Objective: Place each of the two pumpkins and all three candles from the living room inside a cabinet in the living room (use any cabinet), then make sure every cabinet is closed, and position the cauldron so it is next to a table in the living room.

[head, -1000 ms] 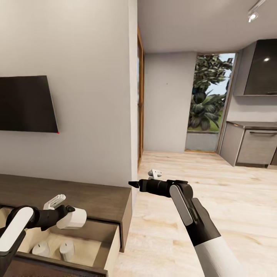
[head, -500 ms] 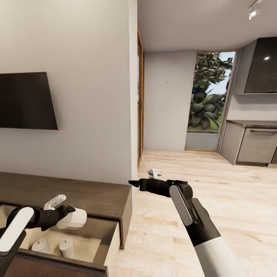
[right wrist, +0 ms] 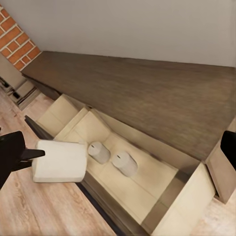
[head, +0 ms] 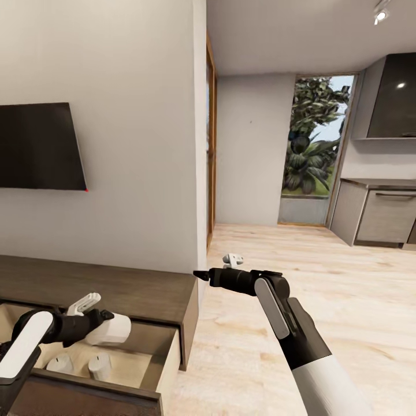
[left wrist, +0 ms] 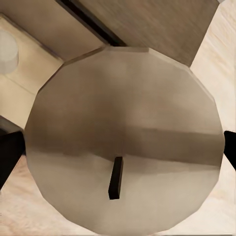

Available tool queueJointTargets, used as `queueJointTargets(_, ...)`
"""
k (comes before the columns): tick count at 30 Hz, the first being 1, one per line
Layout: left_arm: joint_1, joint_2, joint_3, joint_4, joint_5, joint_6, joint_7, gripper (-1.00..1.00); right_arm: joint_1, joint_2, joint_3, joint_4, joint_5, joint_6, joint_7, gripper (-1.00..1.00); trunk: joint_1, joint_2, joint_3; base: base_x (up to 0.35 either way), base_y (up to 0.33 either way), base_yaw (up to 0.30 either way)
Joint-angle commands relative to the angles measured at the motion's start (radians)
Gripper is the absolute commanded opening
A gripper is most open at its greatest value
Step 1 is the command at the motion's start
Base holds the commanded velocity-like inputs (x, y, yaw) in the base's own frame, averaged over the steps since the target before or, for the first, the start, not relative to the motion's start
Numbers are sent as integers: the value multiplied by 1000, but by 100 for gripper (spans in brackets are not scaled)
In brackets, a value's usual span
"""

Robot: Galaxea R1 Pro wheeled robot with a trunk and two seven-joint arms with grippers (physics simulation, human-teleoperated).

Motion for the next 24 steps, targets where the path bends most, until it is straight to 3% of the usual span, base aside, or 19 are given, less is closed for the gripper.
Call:
queueJointTargets(1, -1, 0, -9, -1, 4, -1, 8, -100, -1, 0, -1, 0, 6, 4, 7, 100, 4, -8, -4, 0, 0, 0)
queueJointTargets(3, -1, -1, -29, -1, -37, -17, 8, -100, -1, 0, -2, 0, 6, 4, 7, 100, 11, -22, -11, 0, 0, 0)
queueJointTargets(6, -1, -17, -57, -1, -131, -64, 8, -100, -1, 0, -3, 0, 5, 4, 7, 100, 23, -43, -20, 0, 0, 0)
queueJointTargets(14, -4, -132, -72, -1, -420, -91, 8, -100, -1, 0, -4, 0, 3, 4, 8, 100, 54, -99, -45, 0, 0, 0)
queueJointTargets(17, -4, -156, -73, -1, -468, -92, 8, -100, -1, 0, -5, 0, 1, 4, 8, 100, 65, -120, -54, 0, 0, 0)
queueJointTargets(24, -5, -170, -74, 61, -513, -96, 8, -100, -1, 0, -5, 0, -6, 4, 9, 100, 92, -169, -76, 0, 0, 0)
